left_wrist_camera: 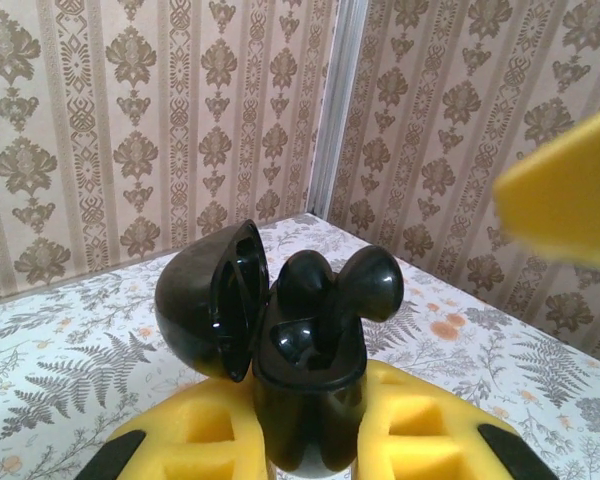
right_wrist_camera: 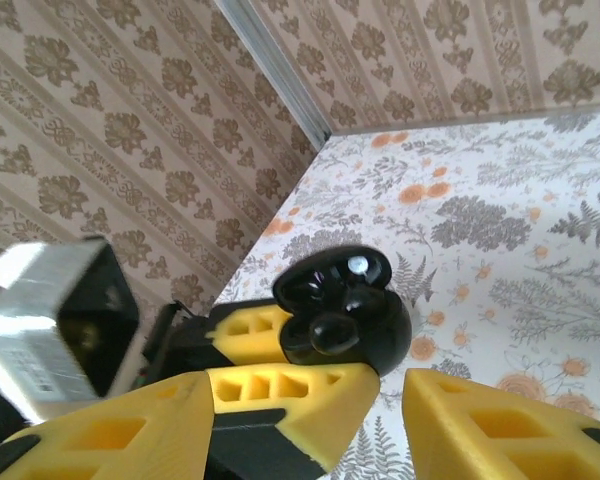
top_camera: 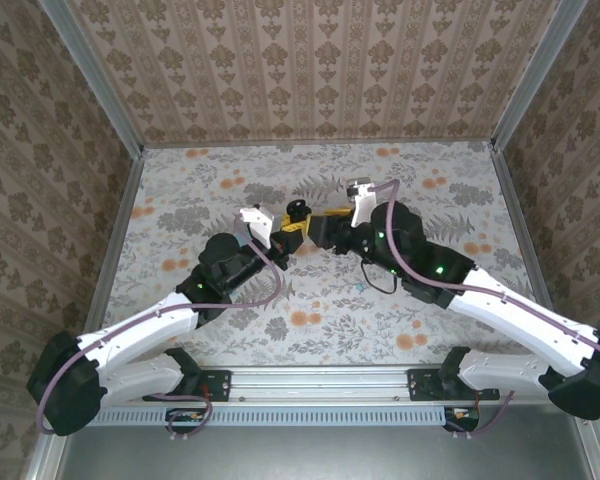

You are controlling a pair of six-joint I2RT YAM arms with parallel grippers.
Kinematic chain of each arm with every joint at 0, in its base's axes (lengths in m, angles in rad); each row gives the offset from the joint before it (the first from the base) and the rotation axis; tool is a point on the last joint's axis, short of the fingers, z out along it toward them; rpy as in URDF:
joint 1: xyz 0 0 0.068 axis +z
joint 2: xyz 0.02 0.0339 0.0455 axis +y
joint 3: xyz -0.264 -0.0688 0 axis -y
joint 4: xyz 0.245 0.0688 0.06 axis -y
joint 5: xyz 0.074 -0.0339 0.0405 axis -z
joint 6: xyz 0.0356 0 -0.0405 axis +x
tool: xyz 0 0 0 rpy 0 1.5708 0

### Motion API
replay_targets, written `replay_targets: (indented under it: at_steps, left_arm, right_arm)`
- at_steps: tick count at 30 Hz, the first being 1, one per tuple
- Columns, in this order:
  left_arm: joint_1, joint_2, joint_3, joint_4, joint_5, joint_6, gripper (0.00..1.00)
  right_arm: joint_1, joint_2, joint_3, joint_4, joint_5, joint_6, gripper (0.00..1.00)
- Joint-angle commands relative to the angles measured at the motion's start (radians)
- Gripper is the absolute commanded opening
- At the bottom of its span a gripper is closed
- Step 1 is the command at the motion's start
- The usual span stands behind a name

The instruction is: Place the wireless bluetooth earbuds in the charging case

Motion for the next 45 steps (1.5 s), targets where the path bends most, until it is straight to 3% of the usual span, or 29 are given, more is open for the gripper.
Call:
replay_targets:
  at_steps: [1,4,8,14,35,45]
  left_arm:
    - [0.008,-0.025,0.015,0.030,0.052,-0.002,0.00]
    - [0.016,-0.023,0.020,0.026,0.107,0.003,0.00]
    - [0.028,-0.020,0.024,0.035,0.194,0.012,0.00]
    - [0.037,-0.007,0.026,0.069,0.296,0.014,0.00]
    - [0.036,0.055,0.078,0.077,0.325,0.005,0.00]
    - [0.037,0.062,0.083,0.077,0.323,0.006,0.00]
  right_arm:
    - [-0.016,-0.035,0.086,-0.134,0.024,-0.043,0.54]
    - [-0.055,-0.019,0.144,-0.217,-0.042,-0.048,0.47]
    - [-0.157,0.030,0.190,-0.279,-0.255,-0.017,0.38]
    - [-0.234,0.055,0.146,-0.227,-0.427,0.044,0.25]
    - [-0.237,0.065,0.069,-0.153,-0.535,0.086,0.13]
    - [-0.235,0.066,0.053,-0.124,-0.551,0.113,0.12]
